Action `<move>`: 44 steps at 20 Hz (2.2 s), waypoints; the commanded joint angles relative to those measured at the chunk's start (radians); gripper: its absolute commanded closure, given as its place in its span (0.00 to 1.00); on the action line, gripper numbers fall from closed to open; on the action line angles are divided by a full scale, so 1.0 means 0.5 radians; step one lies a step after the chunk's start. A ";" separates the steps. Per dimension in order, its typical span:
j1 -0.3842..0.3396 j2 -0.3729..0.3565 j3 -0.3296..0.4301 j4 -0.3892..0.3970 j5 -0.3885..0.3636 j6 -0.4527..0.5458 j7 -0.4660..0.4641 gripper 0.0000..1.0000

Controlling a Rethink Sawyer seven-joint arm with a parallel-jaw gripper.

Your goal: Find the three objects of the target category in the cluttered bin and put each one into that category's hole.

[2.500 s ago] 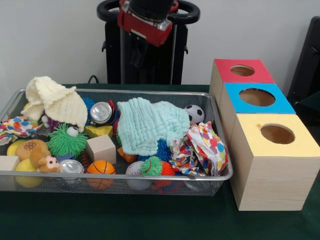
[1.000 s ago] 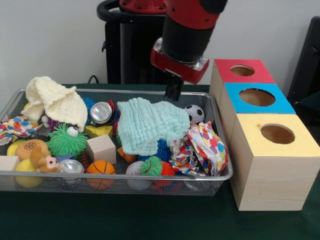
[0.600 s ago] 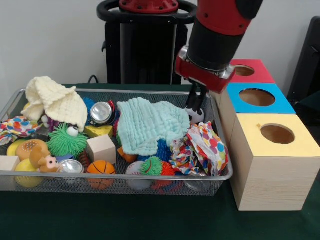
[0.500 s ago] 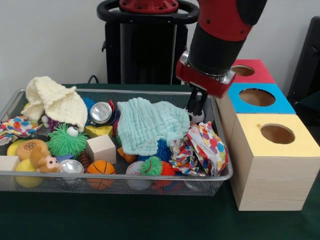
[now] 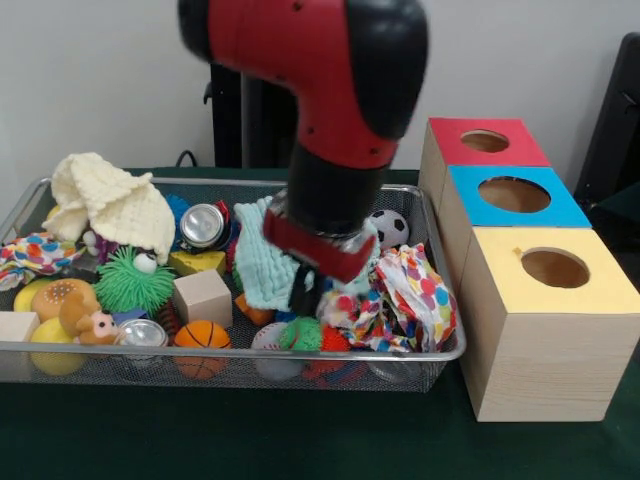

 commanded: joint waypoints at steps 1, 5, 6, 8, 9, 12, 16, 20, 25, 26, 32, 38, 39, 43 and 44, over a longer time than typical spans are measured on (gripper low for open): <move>-0.283 0.232 0.381 0.168 -0.291 -0.152 -0.237 1.00; -0.272 0.277 0.396 0.052 -0.335 -0.034 -0.191 1.00; -0.263 0.288 0.393 0.027 -0.331 -0.014 -0.160 1.00; -0.239 0.302 0.387 0.000 -0.329 0.003 -0.112 1.00; -0.205 0.309 0.360 -0.015 -0.320 0.015 -0.061 1.00; -0.112 0.319 0.290 -0.016 -0.242 0.013 0.135 1.00; 0.071 0.376 0.175 -0.052 -0.049 0.028 0.512 1.00; 0.269 0.482 0.055 -0.178 0.235 0.090 0.904 1.00; 0.410 0.604 -0.099 -0.361 0.460 0.246 1.116 1.00; 0.415 0.629 -0.114 -0.391 0.480 0.247 1.120 1.00; 0.379 0.572 -0.063 -0.318 0.482 0.204 1.014 1.00; -0.099 -0.016 0.450 0.637 0.219 -0.368 0.380 1.00; -0.205 -0.148 0.516 0.830 0.143 -0.430 0.261 1.00; -0.442 -0.436 0.559 1.174 -0.314 -0.580 0.052 1.00; -0.521 -0.474 0.604 1.211 -0.381 -0.539 -0.016 1.00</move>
